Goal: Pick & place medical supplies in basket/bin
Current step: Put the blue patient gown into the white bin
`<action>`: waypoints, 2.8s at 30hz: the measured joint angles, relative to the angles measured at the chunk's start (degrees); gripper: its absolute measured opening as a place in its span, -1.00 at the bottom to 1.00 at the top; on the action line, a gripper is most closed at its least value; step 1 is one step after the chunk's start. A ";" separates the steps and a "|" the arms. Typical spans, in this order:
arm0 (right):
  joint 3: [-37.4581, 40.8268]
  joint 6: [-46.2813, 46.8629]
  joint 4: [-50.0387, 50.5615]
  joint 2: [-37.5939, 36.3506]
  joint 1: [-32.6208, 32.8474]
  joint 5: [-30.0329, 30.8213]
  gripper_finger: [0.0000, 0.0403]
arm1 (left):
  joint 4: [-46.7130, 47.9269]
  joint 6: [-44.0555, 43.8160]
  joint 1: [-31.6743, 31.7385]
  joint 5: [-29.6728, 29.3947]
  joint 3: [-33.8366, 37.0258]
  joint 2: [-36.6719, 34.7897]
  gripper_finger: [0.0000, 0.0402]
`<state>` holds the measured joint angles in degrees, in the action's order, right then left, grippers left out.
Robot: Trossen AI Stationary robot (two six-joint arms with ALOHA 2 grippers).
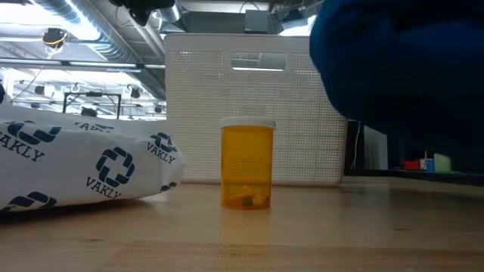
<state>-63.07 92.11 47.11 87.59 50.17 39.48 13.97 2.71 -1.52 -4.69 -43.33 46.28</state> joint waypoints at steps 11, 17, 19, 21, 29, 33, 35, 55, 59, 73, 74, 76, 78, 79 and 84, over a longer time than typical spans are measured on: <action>-11.13 -6.56 14.97 -2.21 0.43 1.27 -0.89 | 0.01 0.00 0.00 0.00 0.00 -0.02 -0.94; -21.44 -8.99 27.43 -2.25 0.87 3.69 -0.89 | -0.01 0.00 0.00 0.00 0.00 -0.02 -0.95; -24.48 -9.37 32.27 -2.25 0.84 4.94 -0.89 | -0.01 -0.01 0.00 0.00 0.00 0.00 -0.96; -27.11 -11.21 35.35 -2.27 0.38 5.34 -0.89 | 0.01 0.01 0.00 0.00 0.00 0.00 -0.97; -34.55 -25.99 36.84 -2.29 -5.67 6.28 -0.89 | 0.01 0.01 0.00 0.00 0.00 -0.01 -0.94; -36.99 -31.76 36.77 -2.29 -9.90 4.38 -0.89 | -0.01 0.01 0.00 0.00 0.00 0.00 -0.94; -37.80 -34.95 36.70 -2.29 -12.40 3.10 -0.89 | 0.00 -0.01 0.00 0.00 0.00 -0.01 -0.95; -41.81 -81.78 17.09 -2.27 -42.51 -16.30 -0.89 | 0.01 -0.01 0.00 0.00 0.00 -0.02 -0.94; -41.60 -87.93 13.63 -2.18 -48.74 -21.82 -0.89 | 0.01 0.01 0.00 0.00 0.00 -0.02 -0.96; -41.44 -102.17 10.50 6.49 -62.27 -35.11 -0.89 | -0.01 0.00 0.00 -0.20 0.00 -0.02 -0.96; -41.44 -102.76 10.24 7.09 -62.92 -35.35 -0.89 | -0.01 0.00 0.00 -0.20 0.00 -0.02 -0.95; -41.44 -103.32 10.22 8.32 -64.22 -35.55 -0.89 | 0.01 -0.01 0.00 -0.20 0.00 0.00 -0.94; -41.44 -104.11 10.26 9.54 -65.50 -37.18 -0.89 | 0.00 0.00 0.00 -0.22 0.00 0.00 -0.94; -41.44 -104.44 10.24 10.03 -65.99 -38.27 -0.89 | 0.01 0.00 0.00 -0.22 0.00 0.00 -0.94; -41.44 -104.65 10.08 12.31 -67.45 -39.87 -0.89 | -0.01 0.01 0.00 -0.22 0.00 -0.02 -0.95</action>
<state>-104.51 -12.53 57.19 99.91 -17.27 -0.39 13.96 2.72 -1.52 -4.90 -43.33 46.26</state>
